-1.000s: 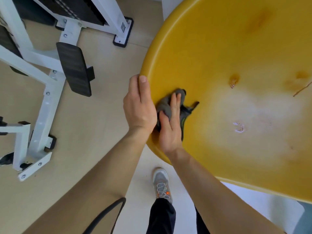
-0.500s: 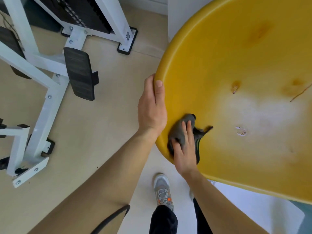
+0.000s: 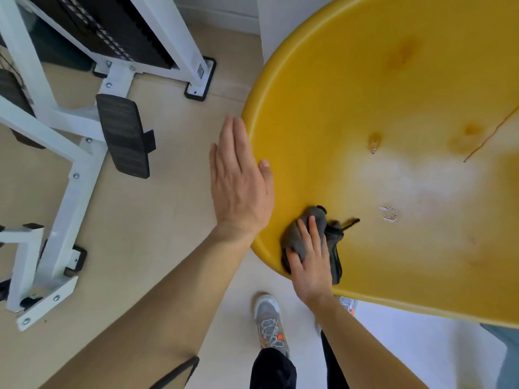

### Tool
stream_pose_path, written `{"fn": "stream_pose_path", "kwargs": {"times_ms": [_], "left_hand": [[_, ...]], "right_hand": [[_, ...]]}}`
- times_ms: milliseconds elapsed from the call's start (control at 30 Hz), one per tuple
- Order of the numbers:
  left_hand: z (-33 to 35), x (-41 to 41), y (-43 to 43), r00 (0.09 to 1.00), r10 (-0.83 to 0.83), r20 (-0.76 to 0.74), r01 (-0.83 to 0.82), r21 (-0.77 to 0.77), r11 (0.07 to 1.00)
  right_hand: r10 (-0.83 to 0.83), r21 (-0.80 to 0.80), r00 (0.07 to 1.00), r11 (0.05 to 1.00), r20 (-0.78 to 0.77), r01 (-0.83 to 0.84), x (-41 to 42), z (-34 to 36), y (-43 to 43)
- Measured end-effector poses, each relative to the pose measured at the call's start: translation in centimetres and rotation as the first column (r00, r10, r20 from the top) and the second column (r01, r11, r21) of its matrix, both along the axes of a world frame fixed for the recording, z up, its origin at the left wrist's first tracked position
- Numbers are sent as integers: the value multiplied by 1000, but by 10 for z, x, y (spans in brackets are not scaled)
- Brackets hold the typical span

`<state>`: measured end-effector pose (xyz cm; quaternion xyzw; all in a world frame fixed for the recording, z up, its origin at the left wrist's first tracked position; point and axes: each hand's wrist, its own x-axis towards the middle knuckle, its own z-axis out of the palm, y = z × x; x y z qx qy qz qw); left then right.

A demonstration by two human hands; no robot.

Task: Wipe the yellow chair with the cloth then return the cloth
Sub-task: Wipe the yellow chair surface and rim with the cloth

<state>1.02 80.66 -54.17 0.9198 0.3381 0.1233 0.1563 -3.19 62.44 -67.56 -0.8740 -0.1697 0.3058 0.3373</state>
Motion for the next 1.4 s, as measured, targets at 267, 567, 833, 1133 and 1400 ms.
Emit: {"fn": "stream_pose_path", "kwargs": {"times_ms": [267, 567, 833, 1133, 1400], "left_hand": [[-56, 32, -61, 736, -444, -511, 479, -71, 875], [-110, 101, -61, 880, -272, -390, 361, 174, 916], [-98, 154, -51, 962, -174, -210, 219, 216, 951], [-123, 147, -68, 881, -204, -427, 293, 153, 944], [-118, 142, -63, 864, -247, -438, 323, 108, 940]], "right_hand": [[14, -97, 998, 995, 64, -8, 35, -22, -19], [684, -379, 286, 648, 671, -661, 201, -80, -24], [467, -458, -80, 797, 881, -395, 373, -4, 30], [596, -412, 530, 802, 603, -433, 267, -78, -66], [576, -490, 187, 794, 796, -361, 388, -15, -16]]}}
